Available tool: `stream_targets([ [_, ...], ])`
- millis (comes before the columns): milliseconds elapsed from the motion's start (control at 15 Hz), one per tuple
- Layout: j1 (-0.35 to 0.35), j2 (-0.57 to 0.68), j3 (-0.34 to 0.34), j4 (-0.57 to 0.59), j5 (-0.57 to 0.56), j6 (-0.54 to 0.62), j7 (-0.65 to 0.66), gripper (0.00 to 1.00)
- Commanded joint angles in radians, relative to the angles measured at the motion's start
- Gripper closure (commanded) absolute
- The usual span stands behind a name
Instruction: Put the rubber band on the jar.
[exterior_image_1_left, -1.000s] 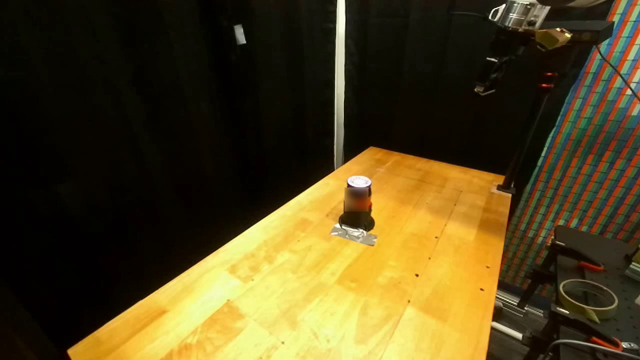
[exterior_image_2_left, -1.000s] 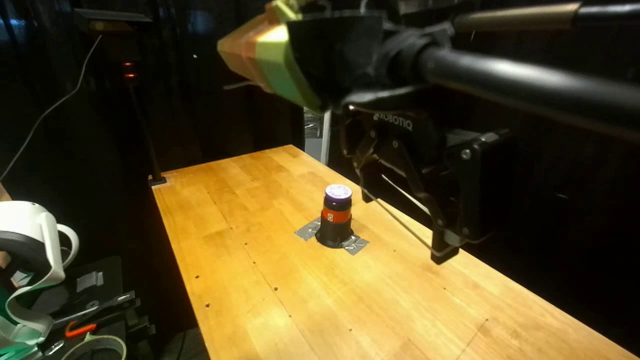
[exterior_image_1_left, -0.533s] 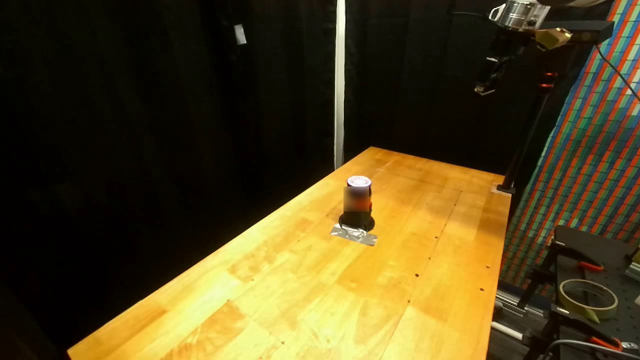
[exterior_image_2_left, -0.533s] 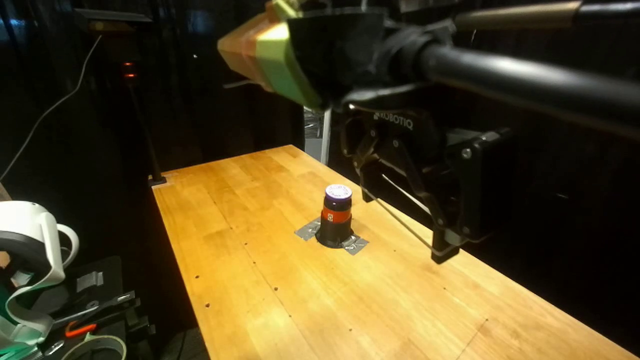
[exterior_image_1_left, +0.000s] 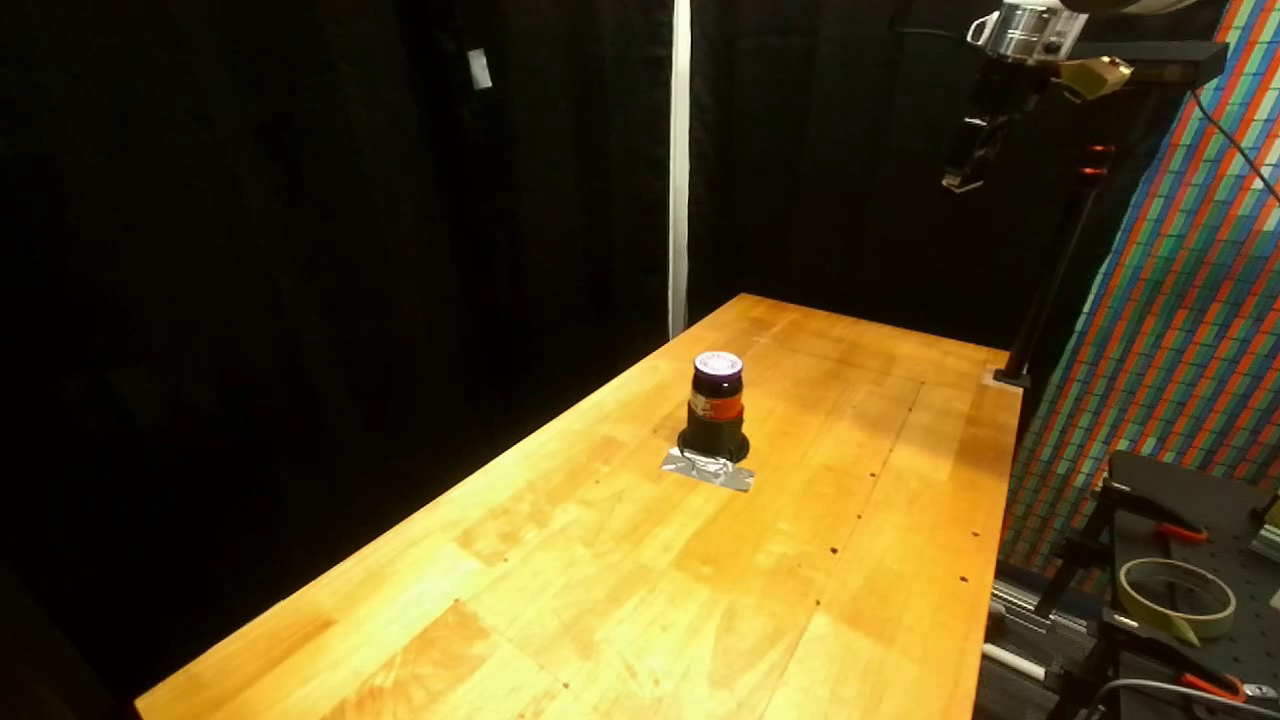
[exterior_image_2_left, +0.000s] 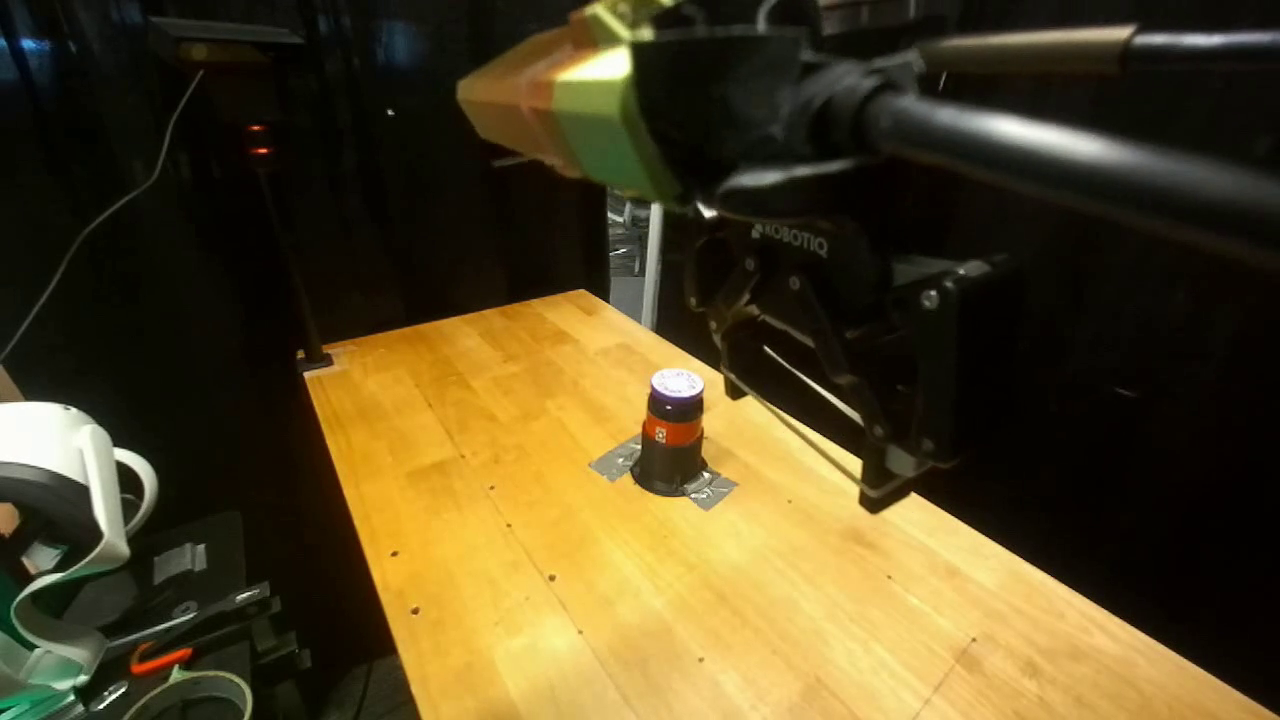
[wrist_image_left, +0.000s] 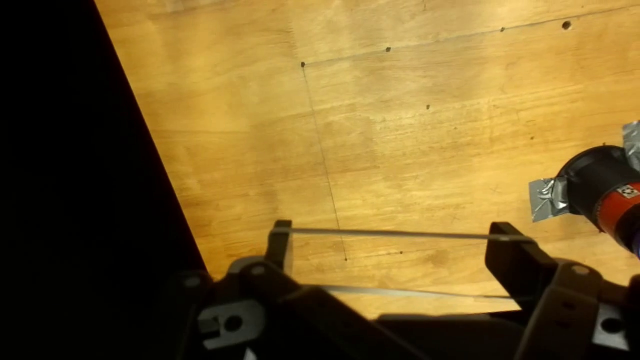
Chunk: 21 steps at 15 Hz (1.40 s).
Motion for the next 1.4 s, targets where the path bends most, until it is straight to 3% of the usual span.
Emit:
stream_targets([
  [0,0.033,0.19,0.058,0.238,0.004,-0.139,0.009,0.0],
  [333,0.08,0.418,0.151,0.5,0.039,-0.31,-0.057,0.0],
  [600,0.118,0.613,0.213,0.702,0.056,-0.332,0.058,0.0],
  [800,0.177,0.766,0.217,0.852,0.005,-0.27,0.215,0.0],
  [1333,0.266,1.07,0.228,1.227,0.001,-0.524,0.303,0.0],
])
